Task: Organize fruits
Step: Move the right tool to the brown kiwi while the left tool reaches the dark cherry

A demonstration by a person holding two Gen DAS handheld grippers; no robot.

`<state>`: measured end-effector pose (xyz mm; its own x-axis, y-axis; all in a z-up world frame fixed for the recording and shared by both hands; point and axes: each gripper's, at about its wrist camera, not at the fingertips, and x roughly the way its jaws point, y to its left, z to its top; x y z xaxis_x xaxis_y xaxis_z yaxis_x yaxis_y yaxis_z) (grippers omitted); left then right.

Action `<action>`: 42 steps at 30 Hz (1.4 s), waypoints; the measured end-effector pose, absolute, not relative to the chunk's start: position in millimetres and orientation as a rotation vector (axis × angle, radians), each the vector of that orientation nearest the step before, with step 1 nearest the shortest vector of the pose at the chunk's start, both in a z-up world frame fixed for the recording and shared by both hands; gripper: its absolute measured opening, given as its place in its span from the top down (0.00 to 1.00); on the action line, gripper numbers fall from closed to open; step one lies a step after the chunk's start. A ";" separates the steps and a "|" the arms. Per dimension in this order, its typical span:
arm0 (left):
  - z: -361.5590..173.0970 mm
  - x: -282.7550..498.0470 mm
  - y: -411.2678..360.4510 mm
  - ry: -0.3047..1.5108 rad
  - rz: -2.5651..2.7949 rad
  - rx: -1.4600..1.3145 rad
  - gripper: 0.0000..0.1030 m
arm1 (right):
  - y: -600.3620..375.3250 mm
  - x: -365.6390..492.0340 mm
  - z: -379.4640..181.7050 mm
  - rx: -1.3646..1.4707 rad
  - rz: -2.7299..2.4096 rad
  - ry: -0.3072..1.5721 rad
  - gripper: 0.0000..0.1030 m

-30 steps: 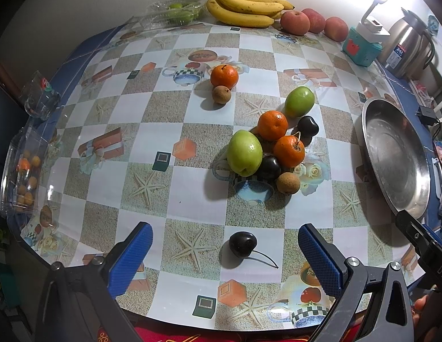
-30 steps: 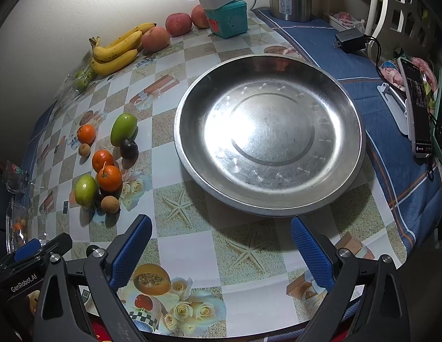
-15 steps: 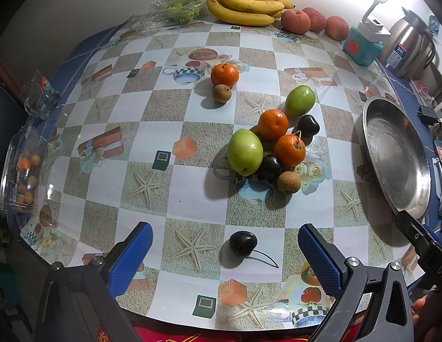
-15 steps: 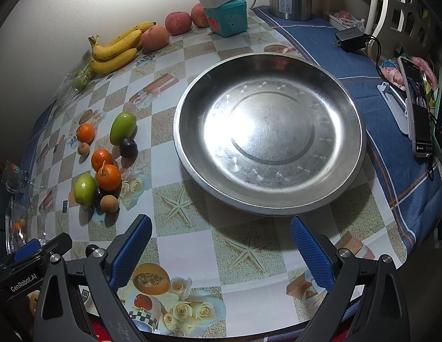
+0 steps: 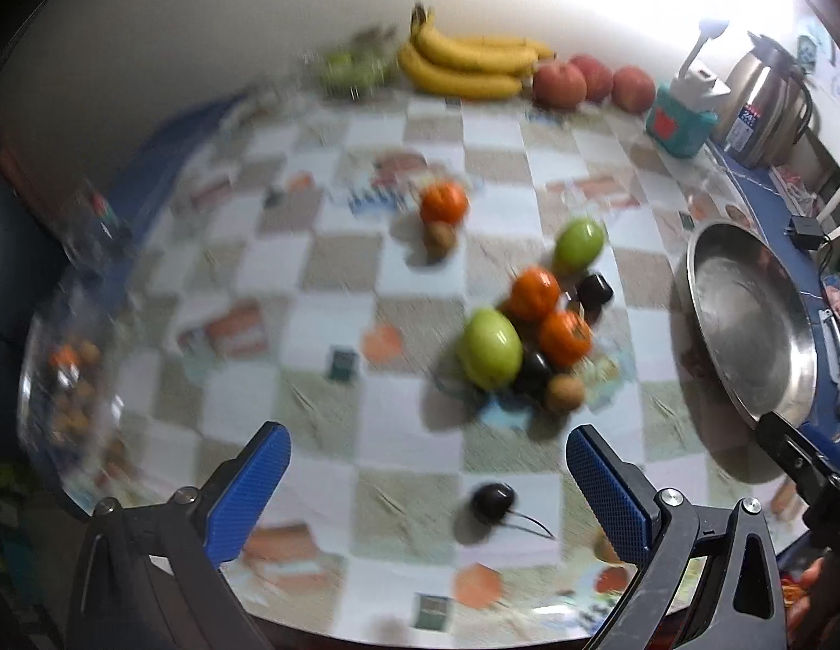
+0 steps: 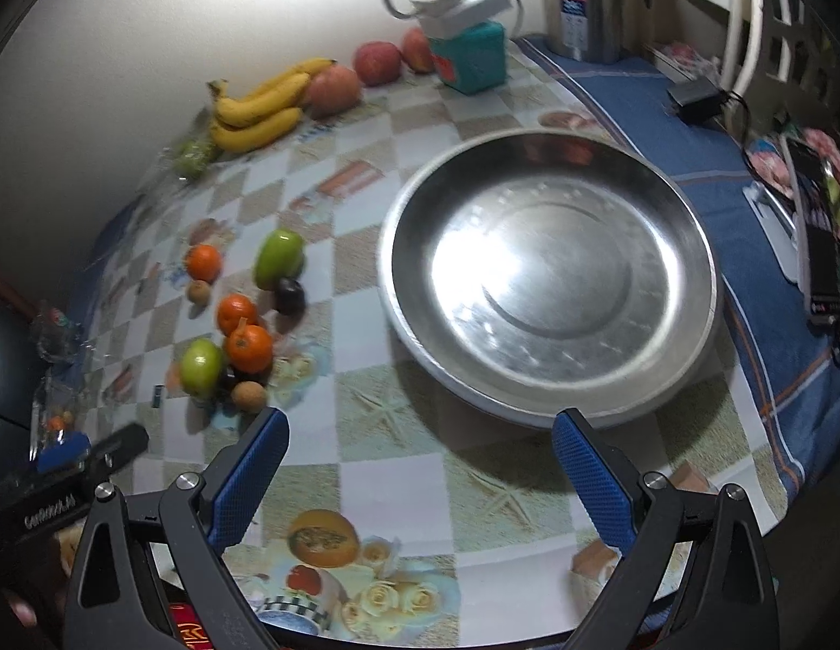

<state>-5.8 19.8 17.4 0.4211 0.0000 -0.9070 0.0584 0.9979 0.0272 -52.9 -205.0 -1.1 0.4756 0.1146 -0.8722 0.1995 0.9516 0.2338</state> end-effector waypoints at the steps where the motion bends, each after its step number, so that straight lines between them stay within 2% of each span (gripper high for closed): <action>1: 19.3 -6.9 24.1 1.080 -0.074 0.010 0.00 | -203.2 -52.9 0.4 0.325 -0.042 1.074 0.05; 5: 18.3 -11.0 28.7 1.001 -0.105 0.033 0.00 | -195.4 -50.1 5.0 0.340 0.004 1.061 0.05; 11: -4.1 3.5 28.7 1.151 -0.162 0.044 0.00 | -180.8 -39.1 7.2 0.353 0.084 1.067 0.05; 15: -15.5 4.8 14.2 1.195 -0.207 0.169 0.00 | -171.6 -28.2 1.1 0.372 0.136 1.104 0.05; 28: -45.6 -8.4 -1.7 1.269 -0.332 0.240 0.00 | -123.8 2.9 -24.3 0.294 0.238 1.222 0.06; 32: -50.9 -12.4 -2.8 1.278 -0.330 0.247 0.00 | -116.8 9.2 -33.9 0.261 0.241 1.252 0.20; 34: -52.9 -10.0 -1.7 1.277 -0.332 0.248 0.00 | -115.3 12.3 -38.7 0.259 0.242 1.264 0.21; 38: -57.3 -9.6 -7.2 1.275 -0.349 0.270 0.00 | -112.0 17.2 -46.4 0.266 0.257 1.285 0.35; 41: -61.9 -11.2 -9.4 1.263 -0.359 0.301 0.06 | -107.8 19.3 -51.2 0.274 0.273 1.298 0.37; 42: -63.0 -12.4 -11.1 1.263 -0.365 0.303 0.13 | -106.3 20.3 -52.3 0.274 0.279 1.299 0.41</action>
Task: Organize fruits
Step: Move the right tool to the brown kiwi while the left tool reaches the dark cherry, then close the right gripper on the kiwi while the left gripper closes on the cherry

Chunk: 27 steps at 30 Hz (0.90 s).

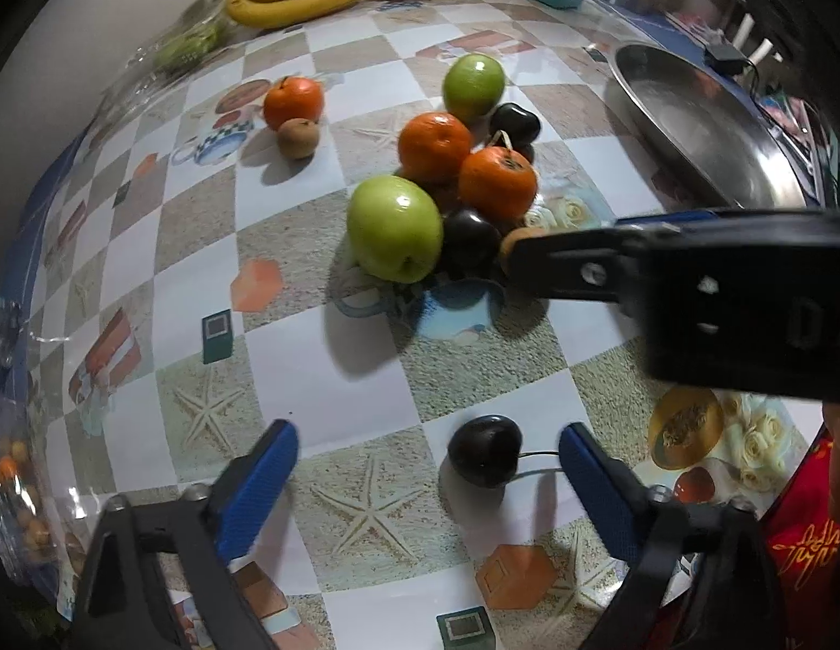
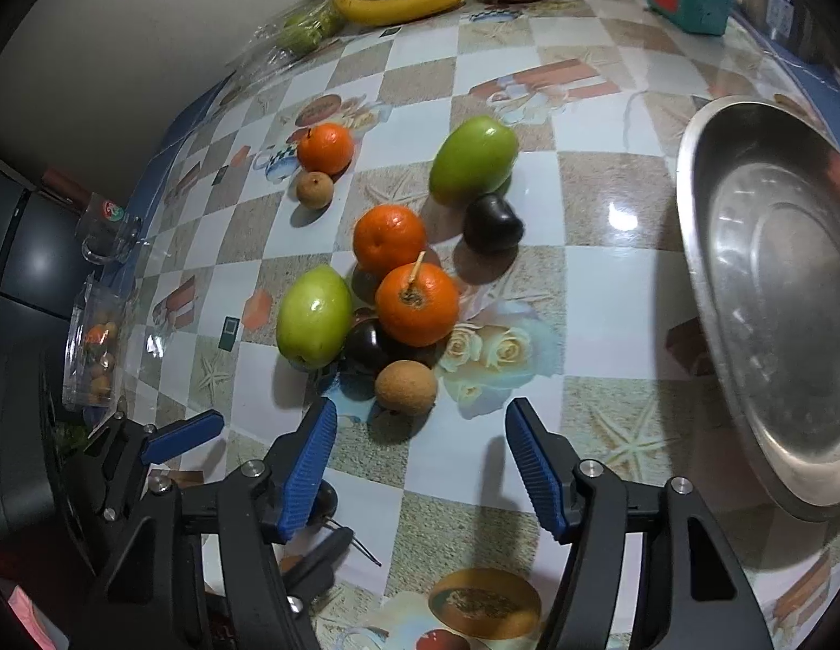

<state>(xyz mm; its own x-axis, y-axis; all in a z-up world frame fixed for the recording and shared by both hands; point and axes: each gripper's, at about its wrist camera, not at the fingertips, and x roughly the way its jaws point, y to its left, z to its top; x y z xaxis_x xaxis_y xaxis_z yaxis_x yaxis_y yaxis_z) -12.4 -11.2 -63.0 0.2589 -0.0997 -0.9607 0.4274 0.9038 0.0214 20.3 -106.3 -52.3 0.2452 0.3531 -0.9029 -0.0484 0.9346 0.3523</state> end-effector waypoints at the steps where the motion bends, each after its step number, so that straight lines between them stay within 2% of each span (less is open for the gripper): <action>1: -64.4 -13.2 -12.6 1.268 -0.370 0.300 0.18 | -105.1 20.5 -52.6 0.274 0.282 1.298 0.43; 6: -67.6 -16.9 -17.1 1.272 -0.400 0.275 0.35 | -97.7 23.6 -57.9 0.261 0.299 1.316 0.54; 8: -67.3 -19.4 -19.7 1.267 -0.410 0.273 0.40 | -97.5 24.6 -60.0 0.264 0.297 1.322 0.57; 10: -65.4 -24.2 -22.7 1.259 -0.426 0.276 0.50 | -97.9 25.6 -61.5 0.270 0.299 1.324 0.58; 14: -62.3 -31.3 -25.4 1.259 -0.435 0.271 0.51 | -97.9 27.6 -65.1 0.268 0.293 1.327 0.61; 23: -62.0 -37.8 -17.0 1.260 -0.461 0.249 0.50 | -92.9 31.8 -67.2 0.266 0.304 1.321 0.61; 27: -65.1 -32.0 -9.5 1.257 -0.458 0.249 0.51 | -92.6 32.5 -68.7 0.264 0.301 1.319 0.70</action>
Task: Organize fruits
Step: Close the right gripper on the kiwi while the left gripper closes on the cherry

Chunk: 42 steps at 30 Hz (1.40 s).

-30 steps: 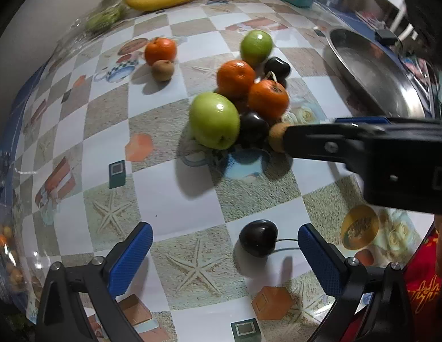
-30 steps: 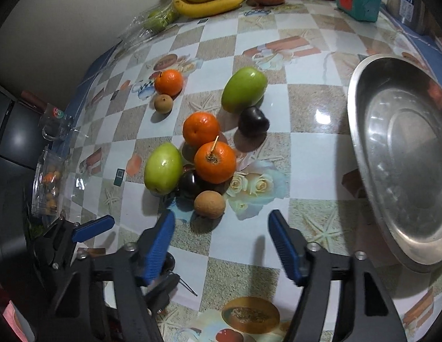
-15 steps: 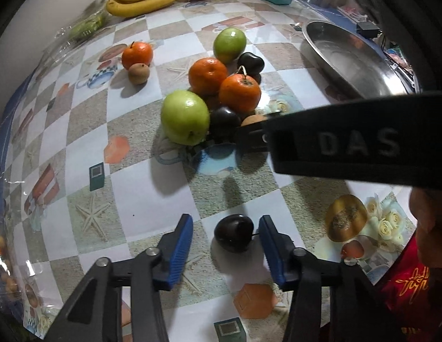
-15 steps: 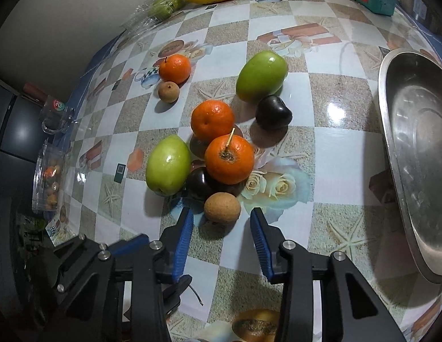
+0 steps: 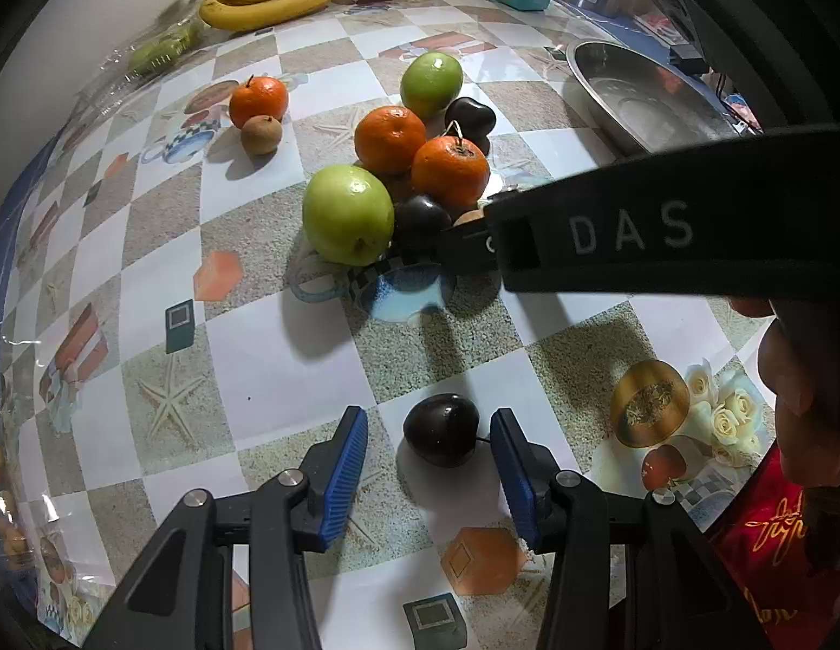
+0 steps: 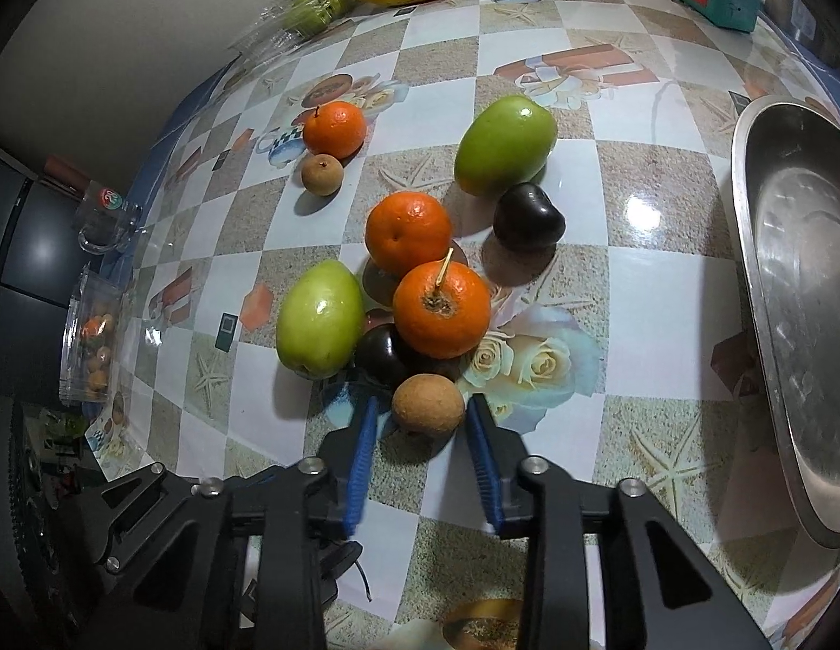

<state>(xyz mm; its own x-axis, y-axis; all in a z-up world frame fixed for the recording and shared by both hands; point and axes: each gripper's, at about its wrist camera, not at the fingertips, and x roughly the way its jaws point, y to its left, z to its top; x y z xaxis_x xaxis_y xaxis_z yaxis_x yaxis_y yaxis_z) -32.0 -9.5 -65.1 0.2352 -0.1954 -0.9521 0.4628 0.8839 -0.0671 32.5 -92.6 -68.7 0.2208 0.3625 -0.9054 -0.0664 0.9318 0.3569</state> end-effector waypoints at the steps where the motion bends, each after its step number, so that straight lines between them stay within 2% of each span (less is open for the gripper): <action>1: -65.2 -31.4 -9.4 1.257 -0.457 0.247 0.51 | -93.2 32.9 -69.0 0.268 0.300 1.318 0.70; 7: -64.8 -32.8 -2.8 1.256 -0.465 0.220 0.58 | -96.2 33.1 -69.8 0.282 0.295 1.315 0.72; 18: -62.5 -31.2 13.9 1.255 -0.462 0.183 0.62 | -100.5 28.7 -69.0 0.312 0.297 1.324 0.72; 24: -59.9 -28.1 24.6 1.259 -0.472 0.163 0.68 | -102.6 26.8 -67.9 0.319 0.296 1.324 0.72; 42: -60.2 -26.5 26.4 1.276 -0.472 0.136 0.72 | -106.8 25.4 -66.3 0.332 0.289 1.319 0.72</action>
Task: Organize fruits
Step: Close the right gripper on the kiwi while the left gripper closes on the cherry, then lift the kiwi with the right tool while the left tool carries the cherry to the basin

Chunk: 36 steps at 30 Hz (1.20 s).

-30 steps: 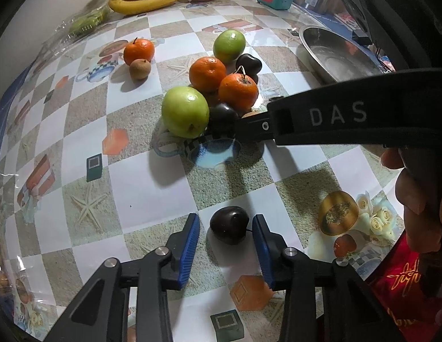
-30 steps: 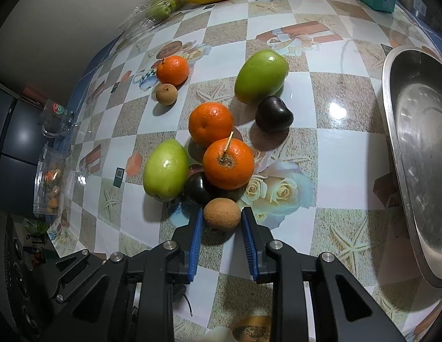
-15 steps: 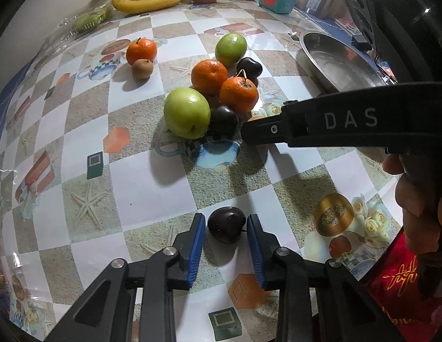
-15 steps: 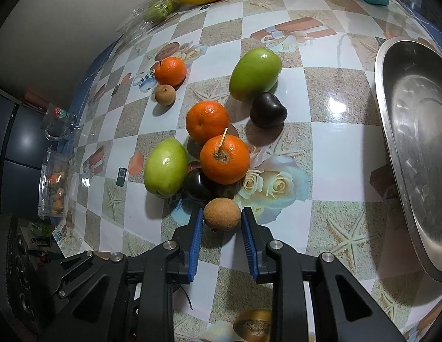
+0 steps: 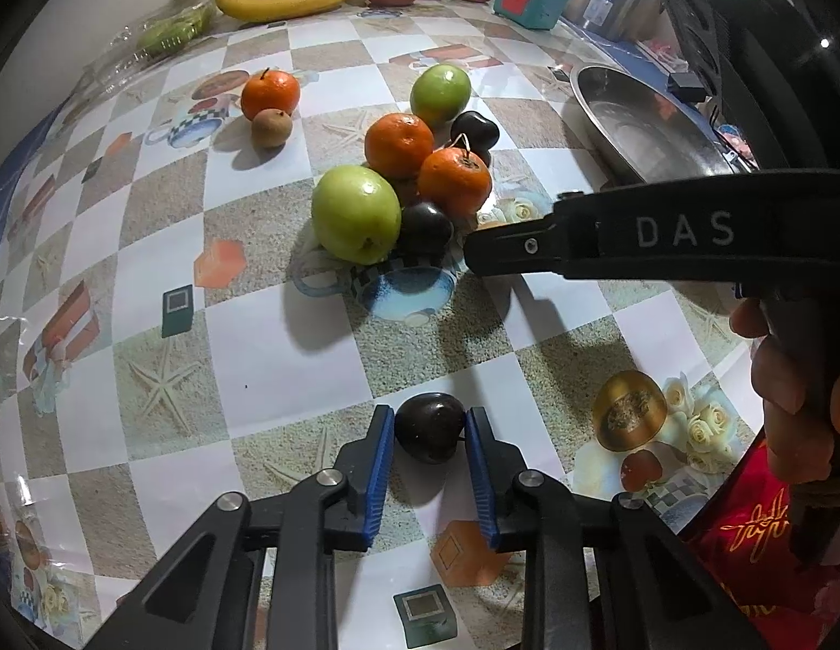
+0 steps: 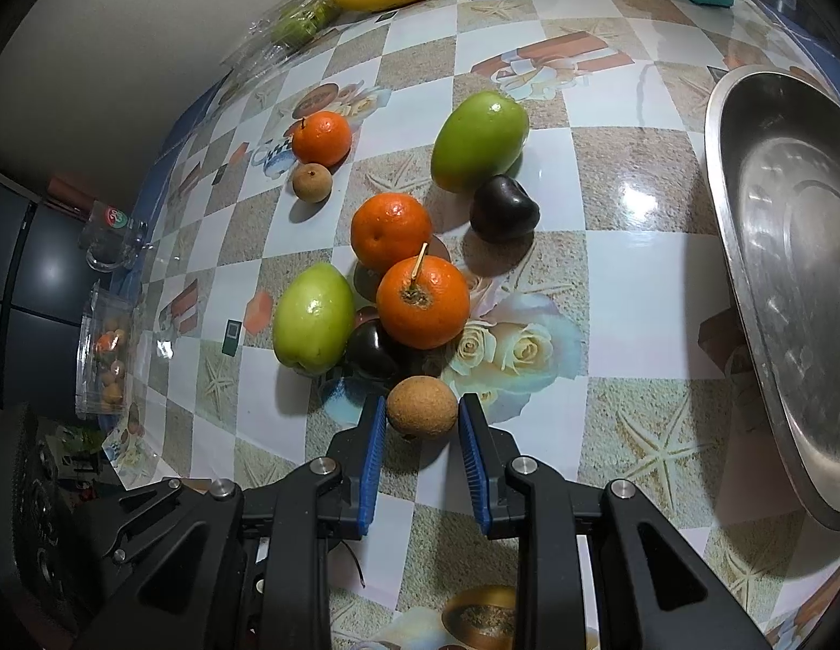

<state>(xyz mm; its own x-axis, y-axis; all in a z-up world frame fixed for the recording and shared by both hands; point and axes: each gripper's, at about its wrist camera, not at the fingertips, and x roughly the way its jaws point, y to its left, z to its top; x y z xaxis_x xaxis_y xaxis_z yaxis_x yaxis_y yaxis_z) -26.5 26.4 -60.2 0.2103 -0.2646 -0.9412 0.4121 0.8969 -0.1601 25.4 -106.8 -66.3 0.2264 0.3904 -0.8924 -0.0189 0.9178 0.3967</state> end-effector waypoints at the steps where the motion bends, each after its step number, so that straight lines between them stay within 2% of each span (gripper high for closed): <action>1: -59.8 -26.4 27.4 1.277 -0.471 0.131 0.72 | -107.3 25.3 -65.7 0.335 0.290 1.317 0.72; 10: -51.0 -12.9 47.3 1.278 -0.447 0.069 0.72 | -112.1 23.5 -62.2 0.359 0.295 1.304 0.72; 22: -12.3 23.6 65.2 1.220 -0.304 -0.070 0.72 | -127.6 22.1 -52.8 0.415 0.275 1.252 0.72; 36: 18.4 71.0 26.2 1.164 -0.137 -0.167 0.72 | -166.8 19.7 -32.5 0.434 0.150 1.150 0.72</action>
<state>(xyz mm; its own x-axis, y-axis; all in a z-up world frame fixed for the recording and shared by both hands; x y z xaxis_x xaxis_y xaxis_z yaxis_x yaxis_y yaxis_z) 71.0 26.2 18.4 0.3895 -0.1931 -0.9006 0.0205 0.9793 -0.2012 19.7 -166.8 -32.5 0.4089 0.3339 -0.8493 0.1043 0.9075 0.4070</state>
